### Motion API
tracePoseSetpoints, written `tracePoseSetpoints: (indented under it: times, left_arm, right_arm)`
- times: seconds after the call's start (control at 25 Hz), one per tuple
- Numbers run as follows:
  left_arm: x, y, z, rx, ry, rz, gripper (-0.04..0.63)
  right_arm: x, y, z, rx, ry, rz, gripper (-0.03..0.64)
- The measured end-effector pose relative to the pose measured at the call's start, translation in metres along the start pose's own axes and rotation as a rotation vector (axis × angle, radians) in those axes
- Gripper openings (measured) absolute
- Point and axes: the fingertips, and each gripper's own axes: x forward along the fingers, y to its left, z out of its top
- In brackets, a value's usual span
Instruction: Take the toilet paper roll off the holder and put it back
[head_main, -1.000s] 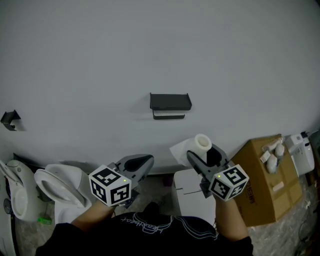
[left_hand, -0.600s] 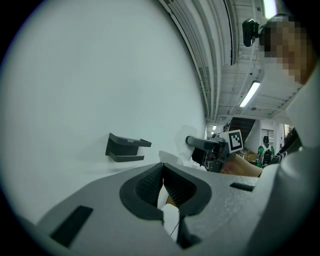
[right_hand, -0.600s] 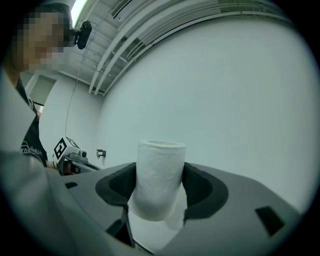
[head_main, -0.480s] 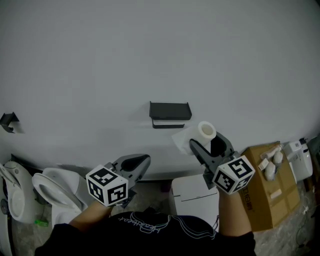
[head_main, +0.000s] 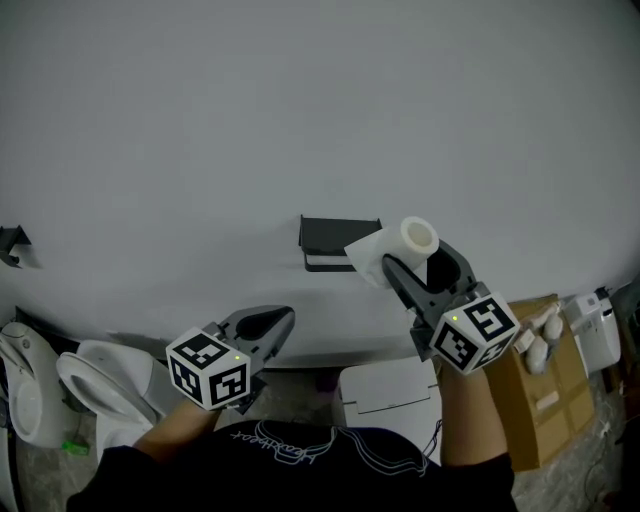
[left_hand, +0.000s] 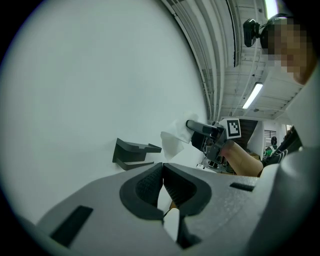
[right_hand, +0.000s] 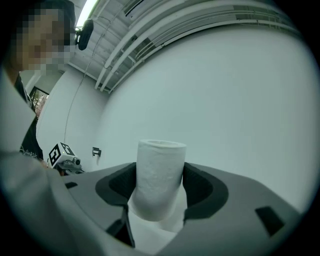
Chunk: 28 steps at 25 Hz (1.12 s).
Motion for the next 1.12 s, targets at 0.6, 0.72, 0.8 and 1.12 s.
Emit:
tracePoseSetpoints:
  times: [0.6,0.72,0.8,1.12]
  left_arm:
    - [0.015,0.028,0.009,0.001,0.004,0.023,0.006]
    - [0.017,0.035,0.01,-0.002,0.003,0.036,0.006]
    - [0.019,0.039,0.009,-0.006,0.005,0.041,0.006]
    - [0.026,0.056,0.006,-0.022,0.016,0.053,0.006]
  right_arm:
    - [0.051,-0.034,-0.007,0.013,0.036,0.012,0.288]
    - [0.066,-0.042,-0.017,0.026,0.056,0.018,0.288]
    - [0.074,-0.046,-0.026,0.037,0.074,0.02,0.288]
    - [0.101,-0.053,-0.054,0.037,0.144,0.042,0.288]
